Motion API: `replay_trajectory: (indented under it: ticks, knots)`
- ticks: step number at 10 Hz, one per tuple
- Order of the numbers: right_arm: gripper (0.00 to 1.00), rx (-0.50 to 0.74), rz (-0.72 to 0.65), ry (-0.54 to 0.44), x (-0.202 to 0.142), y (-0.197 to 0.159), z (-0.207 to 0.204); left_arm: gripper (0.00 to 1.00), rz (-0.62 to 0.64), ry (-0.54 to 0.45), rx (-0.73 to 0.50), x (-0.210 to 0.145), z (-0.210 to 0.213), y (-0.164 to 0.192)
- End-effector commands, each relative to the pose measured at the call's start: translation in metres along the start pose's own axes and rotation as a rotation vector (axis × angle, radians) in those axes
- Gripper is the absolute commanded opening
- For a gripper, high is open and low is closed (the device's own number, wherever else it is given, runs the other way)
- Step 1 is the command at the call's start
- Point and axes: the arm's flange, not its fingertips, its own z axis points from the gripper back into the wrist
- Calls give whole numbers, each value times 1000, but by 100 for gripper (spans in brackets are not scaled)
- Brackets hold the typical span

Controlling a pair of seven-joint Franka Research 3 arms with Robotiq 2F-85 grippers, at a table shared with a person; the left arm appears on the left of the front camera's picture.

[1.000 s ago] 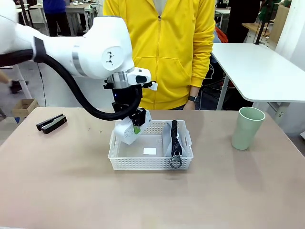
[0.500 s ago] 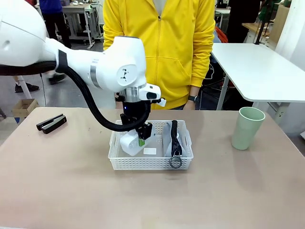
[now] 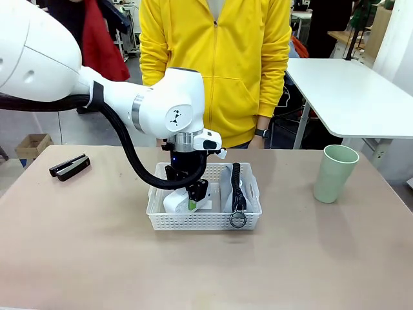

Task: Efficiently arrange items inside the basket to fit them all.
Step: Pick up the Digital clock and place it inside the Organizing basket.

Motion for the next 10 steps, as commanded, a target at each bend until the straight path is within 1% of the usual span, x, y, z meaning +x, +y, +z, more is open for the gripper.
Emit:
replay_trajectory:
  ticks: [1,2,3,6,7,8,9,10]
  knots:
    - [100,22,25,-8,3,1,0,51,4,10,14,-1,2,-1]
    - [100,22,25,-8,3,1,0,70,7,15,15,-1,0,0]
    - [100,22,25,-8,3,1,0,100,9,18,13,0,-1,0]
    - [100,22,25,-8,3,1,0,100,4,3,16,-2,0,0]
    - [100,22,25,-8,3,1,0,100,7,-16,11,-6,6,1]
    - [100,22,25,-8,3,1,0,100,22,-49,8,-12,16,2]
    - [100,22,25,-8,3,1,0,100,32,-119,-22,-25,36,5]
    - [100,22,25,-8,3,1,0,100,70,-209,-43,-43,66,13]
